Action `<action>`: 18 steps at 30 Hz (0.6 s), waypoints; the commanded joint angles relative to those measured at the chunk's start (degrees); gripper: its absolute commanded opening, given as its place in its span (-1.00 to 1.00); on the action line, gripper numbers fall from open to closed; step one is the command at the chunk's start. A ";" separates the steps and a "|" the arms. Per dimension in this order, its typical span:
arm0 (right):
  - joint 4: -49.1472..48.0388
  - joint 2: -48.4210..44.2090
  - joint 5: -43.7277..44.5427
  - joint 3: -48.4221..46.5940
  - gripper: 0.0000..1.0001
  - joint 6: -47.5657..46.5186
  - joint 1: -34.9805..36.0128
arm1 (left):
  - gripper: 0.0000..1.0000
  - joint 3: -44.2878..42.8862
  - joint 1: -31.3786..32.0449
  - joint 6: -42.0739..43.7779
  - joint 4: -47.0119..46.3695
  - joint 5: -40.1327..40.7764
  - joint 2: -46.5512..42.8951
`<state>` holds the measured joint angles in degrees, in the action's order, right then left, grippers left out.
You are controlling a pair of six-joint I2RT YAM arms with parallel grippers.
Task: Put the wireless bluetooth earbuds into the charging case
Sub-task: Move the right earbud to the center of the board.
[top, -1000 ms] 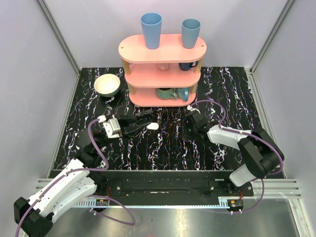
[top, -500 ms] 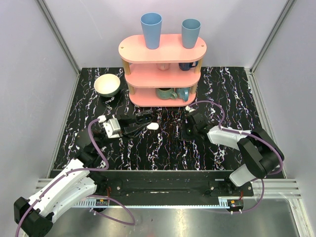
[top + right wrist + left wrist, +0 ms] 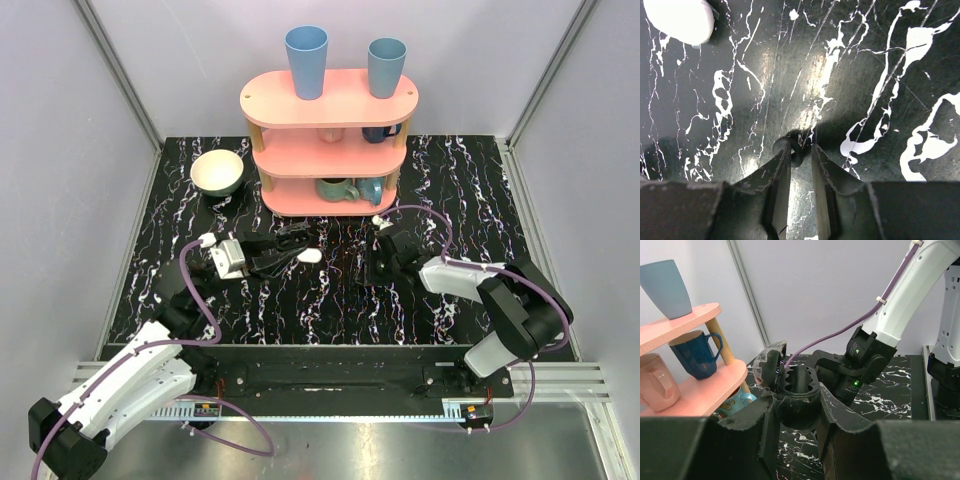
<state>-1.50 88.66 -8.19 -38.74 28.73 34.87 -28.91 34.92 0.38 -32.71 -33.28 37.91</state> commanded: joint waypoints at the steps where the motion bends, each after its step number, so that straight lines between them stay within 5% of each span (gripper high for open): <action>1: -3.07 0.90 -2.27 -0.02 -0.39 -1.13 0.37 | -0.92 -2.82 -0.29 -0.21 -2.71 -0.56 0.23; 18: -5.62 0.99 -6.05 1.74 -0.44 -2.10 0.37 | -0.91 -2.65 -0.29 -0.21 -2.89 -0.47 0.41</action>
<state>-5.10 90.02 -12.60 -37.98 28.08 34.87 -28.91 34.92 0.38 -32.69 -33.28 38.37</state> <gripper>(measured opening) 0.284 0.329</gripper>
